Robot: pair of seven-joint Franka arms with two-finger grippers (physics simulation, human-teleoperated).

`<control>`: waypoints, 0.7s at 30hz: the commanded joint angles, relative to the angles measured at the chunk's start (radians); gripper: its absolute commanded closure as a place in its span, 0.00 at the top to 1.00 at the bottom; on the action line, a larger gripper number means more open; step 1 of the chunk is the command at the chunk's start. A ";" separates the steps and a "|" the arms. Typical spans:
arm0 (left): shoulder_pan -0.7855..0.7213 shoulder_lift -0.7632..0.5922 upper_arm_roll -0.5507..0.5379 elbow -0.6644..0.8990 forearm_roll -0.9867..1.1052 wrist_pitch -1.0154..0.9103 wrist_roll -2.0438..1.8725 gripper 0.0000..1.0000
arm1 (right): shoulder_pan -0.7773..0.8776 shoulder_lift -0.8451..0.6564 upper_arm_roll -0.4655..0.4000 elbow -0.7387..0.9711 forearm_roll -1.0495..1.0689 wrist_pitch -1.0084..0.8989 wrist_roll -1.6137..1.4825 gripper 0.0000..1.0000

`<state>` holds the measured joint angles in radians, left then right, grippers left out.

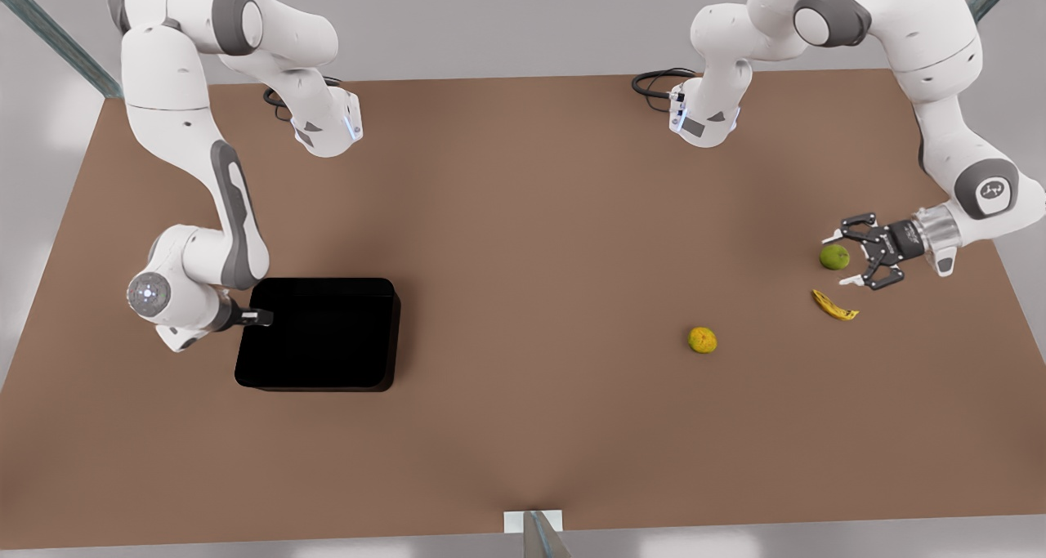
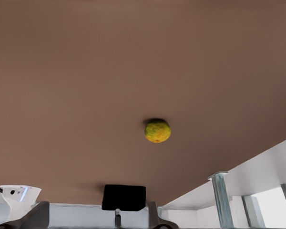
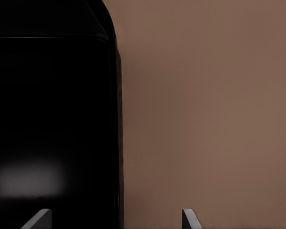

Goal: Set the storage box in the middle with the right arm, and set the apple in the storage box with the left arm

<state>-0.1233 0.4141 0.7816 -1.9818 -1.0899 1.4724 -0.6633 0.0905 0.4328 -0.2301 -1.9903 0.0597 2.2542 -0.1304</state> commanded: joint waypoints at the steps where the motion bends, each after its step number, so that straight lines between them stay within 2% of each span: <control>1: 0.004 0.002 0.001 -0.003 -0.071 -0.012 0.007 1.00 | 0.000 0.004 0.000 0.001 0.000 0.010 0.000 1.00; 6: 0.031 0.044 0.054 -0.026 -0.068 -0.158 0.079 1.00 | 0.012 0.038 0.000 0.001 -0.001 0.016 0.000 1.00; 9: 0.033 0.055 0.059 -0.040 -0.071 -0.144 0.119 1.00 | 0.012 0.047 0.000 0.001 -0.001 0.010 0.002 1.00; 10: 0.036 0.077 0.059 -0.040 -0.076 -0.132 0.128 1.00 | 0.012 0.049 0.000 0.002 -0.001 0.007 0.002 0.86; 11: 0.056 0.112 0.059 -0.040 -0.087 -0.129 0.128 1.00 | 0.012 0.050 0.000 0.004 -0.001 0.005 0.002 0.64; 12: 0.071 0.140 0.059 -0.041 -0.102 -0.130 0.137 1.00 | 0.012 0.052 0.000 0.004 -0.001 0.002 0.002 0.56; 17: 0.131 0.233 0.058 -0.066 -0.157 -0.141 0.229 1.00 | 0.012 0.066 0.000 0.024 -0.003 -0.025 0.000 0.40; 21: 0.186 0.287 0.051 -0.011 -0.182 -0.141 0.246 1.00 | 0.012 0.067 0.000 0.024 -0.003 -0.030 -0.003 0.34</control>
<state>0.0664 0.7059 0.8295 -1.9927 -1.2504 1.3357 -0.4150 0.1028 0.5001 -0.2301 -1.9666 0.0567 2.2243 -0.1334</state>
